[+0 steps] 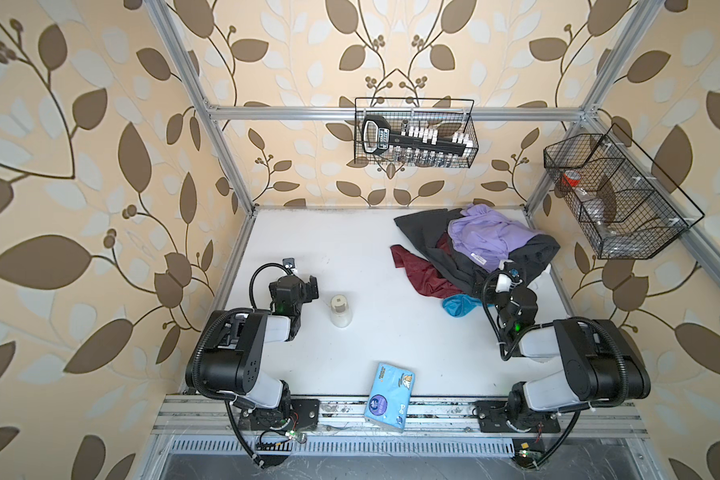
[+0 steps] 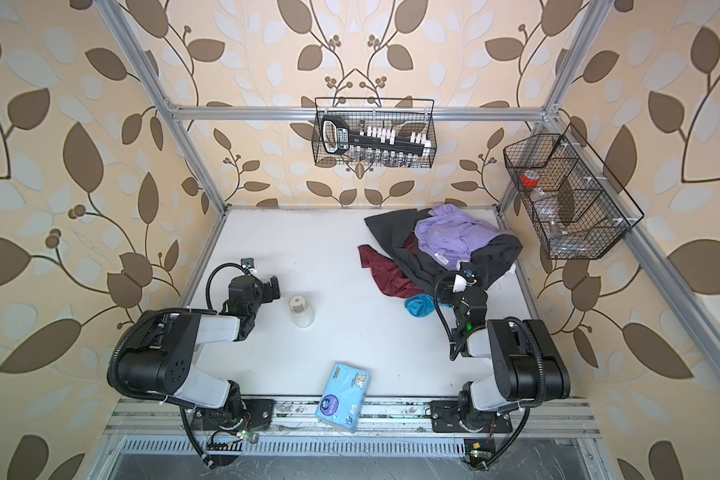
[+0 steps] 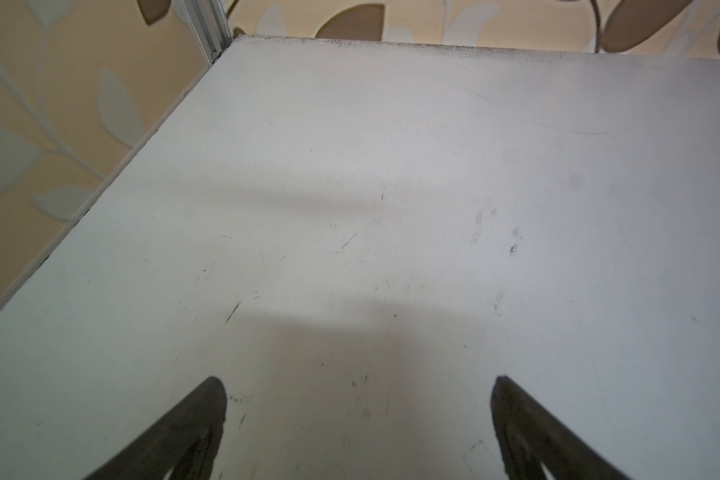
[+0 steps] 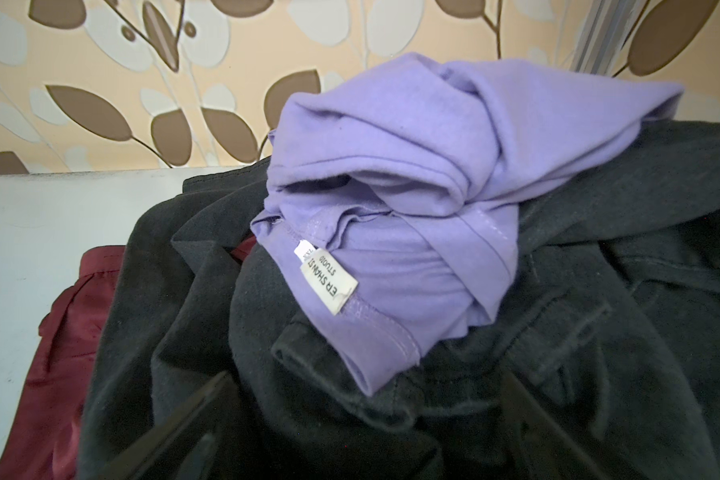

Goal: Pick out a specific cloth from the pile

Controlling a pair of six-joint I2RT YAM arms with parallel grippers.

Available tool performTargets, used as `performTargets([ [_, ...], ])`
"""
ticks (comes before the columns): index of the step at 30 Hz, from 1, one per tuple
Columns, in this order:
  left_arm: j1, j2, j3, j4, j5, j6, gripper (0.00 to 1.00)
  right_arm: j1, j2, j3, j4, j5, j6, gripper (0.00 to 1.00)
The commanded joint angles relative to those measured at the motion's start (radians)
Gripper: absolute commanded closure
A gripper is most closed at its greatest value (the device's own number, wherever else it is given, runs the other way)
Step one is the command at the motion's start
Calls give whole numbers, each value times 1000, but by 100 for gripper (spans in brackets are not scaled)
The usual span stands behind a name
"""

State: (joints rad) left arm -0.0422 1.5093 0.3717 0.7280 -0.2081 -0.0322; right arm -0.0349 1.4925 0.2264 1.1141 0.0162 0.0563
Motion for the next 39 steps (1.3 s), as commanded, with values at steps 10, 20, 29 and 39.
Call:
performTargets([
  [10,-39,-460,15,-315,-111,-110,1,19,-393,145,-556,150,74,0],
  [20,-68,-824,99,-708,300,-337,1,173,-406,520,-1130,-8,66,1],
  [29,-95,-841,113,-780,549,-288,1,274,-196,680,-1367,25,93,5],
  [39,-116,-799,112,-745,601,-256,1,216,-56,660,-1375,99,157,10],
])
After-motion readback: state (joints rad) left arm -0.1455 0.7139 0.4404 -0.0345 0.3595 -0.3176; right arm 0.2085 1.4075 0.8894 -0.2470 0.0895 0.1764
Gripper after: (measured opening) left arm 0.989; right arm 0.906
